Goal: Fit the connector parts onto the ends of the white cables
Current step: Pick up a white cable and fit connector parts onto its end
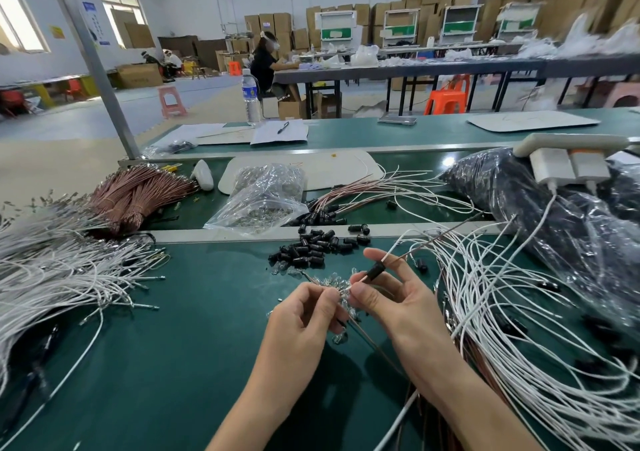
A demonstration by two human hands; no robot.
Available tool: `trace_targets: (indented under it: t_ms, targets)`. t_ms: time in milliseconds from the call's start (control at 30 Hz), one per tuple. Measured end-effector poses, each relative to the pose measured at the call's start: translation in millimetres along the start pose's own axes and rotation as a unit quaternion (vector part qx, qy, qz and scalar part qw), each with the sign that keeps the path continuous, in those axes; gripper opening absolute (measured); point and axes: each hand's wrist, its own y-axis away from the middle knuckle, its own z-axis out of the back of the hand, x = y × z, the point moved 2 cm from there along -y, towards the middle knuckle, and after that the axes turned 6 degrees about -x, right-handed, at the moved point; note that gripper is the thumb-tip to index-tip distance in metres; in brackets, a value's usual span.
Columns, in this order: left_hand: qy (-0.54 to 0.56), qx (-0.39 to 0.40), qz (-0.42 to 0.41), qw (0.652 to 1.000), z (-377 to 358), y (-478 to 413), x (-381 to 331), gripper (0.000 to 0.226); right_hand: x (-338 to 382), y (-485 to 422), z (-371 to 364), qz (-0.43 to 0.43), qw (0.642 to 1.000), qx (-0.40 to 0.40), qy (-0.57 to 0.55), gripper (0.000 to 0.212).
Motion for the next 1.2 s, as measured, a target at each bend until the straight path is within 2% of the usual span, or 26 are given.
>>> trace_targets:
  t_ms: [200, 367, 567, 733, 1200]
  targets:
    - [0.0, 0.006, 0.0, 1.0, 1.7, -1.0, 0.5, 0.02, -1.2, 0.5, -2.1, 0.01, 0.999, 0.009, 0.038, 0.046]
    - [-0.024, -0.014, -0.016, 0.999, -0.1, -0.6, -1.5, 0.016, -5.7, -1.0, -4.3, -0.026, 1.0, 0.005, 0.011, 0.052]
    - [-0.082, -0.026, -0.045, 0.995, 1.3, 0.7, -1.3, 0.012, -13.6, -4.6, -4.6, -0.066, 0.998, 0.008, -0.012, 0.044]
    - [-0.073, -0.007, -0.051, 0.996, 2.2, 0.6, -5.5, 0.015, -15.1, -7.4, -1.0, -0.063, 0.998, -0.009, -0.016, 0.045]
    - [-0.048, -0.006, -0.028, 0.998, 3.0, -0.6, -6.9, 0.011, -14.9, -7.2, -0.9, -0.072, 0.997, 0.013, -0.023, 0.046]
